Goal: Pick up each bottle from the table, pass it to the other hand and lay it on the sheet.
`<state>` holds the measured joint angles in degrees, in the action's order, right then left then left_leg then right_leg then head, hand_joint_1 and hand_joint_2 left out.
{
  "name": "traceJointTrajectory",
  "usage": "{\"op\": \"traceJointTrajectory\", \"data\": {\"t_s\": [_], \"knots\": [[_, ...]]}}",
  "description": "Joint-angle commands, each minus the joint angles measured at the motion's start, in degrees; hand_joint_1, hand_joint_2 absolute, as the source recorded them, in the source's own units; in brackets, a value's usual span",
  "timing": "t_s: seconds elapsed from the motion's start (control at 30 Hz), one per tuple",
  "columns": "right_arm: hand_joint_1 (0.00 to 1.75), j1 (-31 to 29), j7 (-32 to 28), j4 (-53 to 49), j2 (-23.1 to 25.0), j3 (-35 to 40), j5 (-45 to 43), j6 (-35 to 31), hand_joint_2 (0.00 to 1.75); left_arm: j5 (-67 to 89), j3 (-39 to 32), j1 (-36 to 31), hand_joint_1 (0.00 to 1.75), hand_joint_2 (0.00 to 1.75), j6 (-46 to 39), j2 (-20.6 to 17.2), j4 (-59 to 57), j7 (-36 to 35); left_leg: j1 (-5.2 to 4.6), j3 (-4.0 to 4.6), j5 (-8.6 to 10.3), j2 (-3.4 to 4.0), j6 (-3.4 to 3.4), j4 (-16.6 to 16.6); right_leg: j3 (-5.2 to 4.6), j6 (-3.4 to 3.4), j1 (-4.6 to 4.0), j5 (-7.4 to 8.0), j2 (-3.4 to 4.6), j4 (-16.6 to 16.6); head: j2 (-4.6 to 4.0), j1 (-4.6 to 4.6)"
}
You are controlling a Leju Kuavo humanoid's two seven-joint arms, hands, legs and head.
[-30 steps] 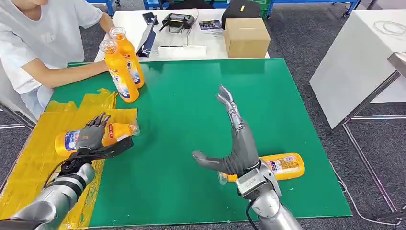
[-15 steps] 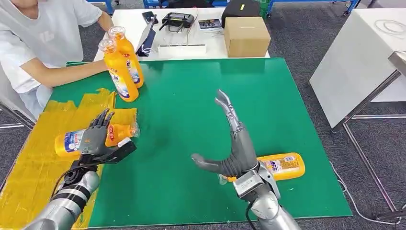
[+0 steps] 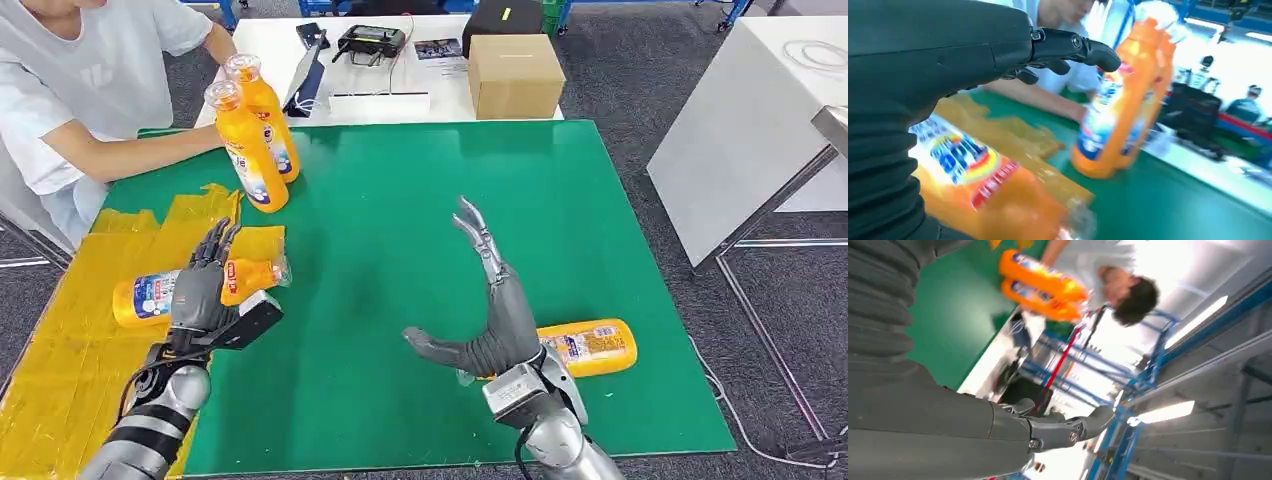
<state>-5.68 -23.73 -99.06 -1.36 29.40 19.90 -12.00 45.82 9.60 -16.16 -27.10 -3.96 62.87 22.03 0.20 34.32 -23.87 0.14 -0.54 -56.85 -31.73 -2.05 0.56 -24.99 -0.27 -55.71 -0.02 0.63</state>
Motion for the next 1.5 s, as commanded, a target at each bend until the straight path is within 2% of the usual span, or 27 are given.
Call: {"op": "traceJointTrajectory", "data": {"t_s": [0.03, 0.1, 0.2, 0.23, 0.33, 0.53, 0.77, 0.8, 0.83, 0.9, 1.1, 1.2, 1.23, 1.37, 1.5], "knots": [[0.0, 0.97, 8.62, 2.03, -8.6, -1.9, 17.16, 0.84, 1.75, -15.2, 3.6, 13.31, 0.0, 1.75, 12.68, 1.18, 26.57, 3.38, 0.07, -0.21, -0.22, 0.03, -0.04, -0.03, 0.29, -0.01, -0.07, -0.12, 0.05, 0.14, 0.0, -0.02], [0.0, 1.57, 9.65, 2.15, -10.4, -2.55, 19.2, 1.49, 1.75, -18.11, 4.1, 15.26, 0.0, 1.75, 15.01, 1.7, 28.79, 4.61, 0.01, -0.02, -0.12, 0.03, -0.05, 0.01, 0.07, -0.01, -0.01, -0.04, 0.05, 0.13, 0.0, 0.0], [0.0, 3.53, 11.99, 1.31, -14.01, -4.08, 22.13, 3.2, 1.75, -22.79, 4.35, 18.07, 0.0, 1.75, 18.3, 2.56, 31.65, 6.23, 0.03, -0.21, -0.24, -0.04, -0.06, -0.02, 0.31, 0.0, -0.03, -0.14, -0.01, 0.19, 0.0, 0.0], [0.0, 4.64, 14.07, 1.43, -16.7, -4.57, 24.04, 5.71, 1.75, -28.0, 4.35, 19.11, 0.0, 1.75, 22.7, 2.99, 32.64, 6.9, 0.01, -0.14, -0.2, -0.07, -0.07, 0.0, 0.25, -0.01, -0.01, -0.12, -0.06, 0.19, 0.0, -0.02], [0.0, 8.15, 15.1, 2.92, -21.0, -7.78, 24.84, 7.4, 1.75, -33.5, 4.38, 20.59, 0.0, 1.75, 27.36, 3.78, 33.72, 8.56, -0.02, -0.12, -0.18, -0.2, -0.07, 0.02, 0.27, -0.01, 0.01, -0.13, -0.18, 0.22, 0.0, 0.0], [0.0, 10.17, 15.99, 3.12, -25.64, -11.05, 28.47, 10.01, 1.75, -35.52, 4.59, 20.06, 0.0, 1.75, 29.53, 4.45, 33.78, 8.52, -0.06, -0.03, -0.2, -0.18, -0.11, -0.03, 0.15, 0.0, 0.03, -0.12, -0.14, 0.14, 0.0, 0.0], [0.0, 8.53, 15.61, 6.51, -27.9, -13.59, 27.5, 13.04, 1.75, -38.55, 4.28, 18.55, 0.0, 1.75, 32.12, 4.79, 31.17, 7.28, -0.09, 0.01, -0.12, -0.08, -0.11, 0.01, 0.05, 0.0, 0.05, -0.04, -0.05, 0.14, 0.0, 0.0], [0.0, 8.53, 15.61, 6.51, -27.9, -13.59, 27.5, 13.04, 1.75, -38.55, 4.28, 18.55, 0.0, 1.75, 32.12, 4.79, 31.17, 7.28, 0.0, -0.26, -0.26, -0.1, -0.1, -0.02, 0.38, 0.03, -0.05, -0.12, -0.04, 0.23, 0.0, 0.02], [0.0, 8.39, 15.95, 6.63, -28.93, -13.35, 27.29, 14.35, 1.75, -38.67, 4.34, 18.42, 0.0, 1.75, 32.29, 4.73, 31.01, 7.3, -0.1, 0.03, -0.11, -0.06, -0.11, 0.02, 0.02, -0.01, 0.05, -0.03, -0.04, 0.13, 0.0, 0.02], [0.0, 7.34, 16.63, 8.44, -30.33, -13.66, 27.03, 15.29, 1.75, -38.9, 4.79, 17.93, 0.0, 1.75, 32.74, 4.67, 30.65, 7.33, -0.08, -0.13, -0.19, -0.1, -0.1, 0.02, 0.21, 0.01, 0.03, -0.09, -0.06, 0.17, 0.0, 0.02], [0.0, 2.58, 18.6, 16.51, -28.24, -12.92, 31.16, 14.23, 1.75, -39.08, 5.84, 17.38, 0.0, 1.75, 33.04, 5.01, 30.14, 7.15, -0.07, -0.01, -0.12, 0.05, -0.11, 0.04, 0.05, 0.0, 0.03, 0.02, 0.07, 0.17, 0.0, 0.02], [0.0, 2.29, 18.69, 16.98, -27.95, -12.68, 31.44, 14.11, 1.75, -39.13, 5.93, 17.43, 0.0, 1.75, 33.08, 5.02, 30.17, 7.15, 0.01, -0.2, -0.18, 0.04, -0.08, 0.06, 0.28, 0.04, -0.04, -0.02, 0.07, 0.26, 0.0, 0.02], [0.0, 2.29, 18.69, 16.98, -27.95, -12.68, 31.44, 14.11, 1.75, -39.13, 5.93, 17.43, 0.0, 1.75, 33.08, 5.02, 30.17, 7.15, -0.09, 0.0, -0.1, -0.03, -0.1, 0.04, 0.04, 0.0, 0.05, 0.0, 0.0, 0.15, 0.0, 0.02], [0.0, 2.29, 18.69, 16.98, -27.95, -12.68, 31.44, 14.11, 1.75, -39.13, 5.93, 17.43, 0.0, 1.75, 33.08, 5.02, 30.17, 7.15, -0.02, -0.23, -0.21, 0.01, -0.07, 0.05, 0.3, 0.04, -0.01, -0.07, 0.05, 0.22, 0.0, 0.02], [0.0, 2.29, 18.69, 16.98, -27.95, -12.68, 31.44, 14.11, 1.75, -39.13, 5.93, 17.43, 0.0, 1.75, 33.08, 5.02, 30.17, 7.15, -0.06, -0.08, -0.14, -0.02, -0.1, 0.04, 0.13, 0.01, 0.02, -0.02, 0.01, 0.18, 0.0, 0.02]]}}
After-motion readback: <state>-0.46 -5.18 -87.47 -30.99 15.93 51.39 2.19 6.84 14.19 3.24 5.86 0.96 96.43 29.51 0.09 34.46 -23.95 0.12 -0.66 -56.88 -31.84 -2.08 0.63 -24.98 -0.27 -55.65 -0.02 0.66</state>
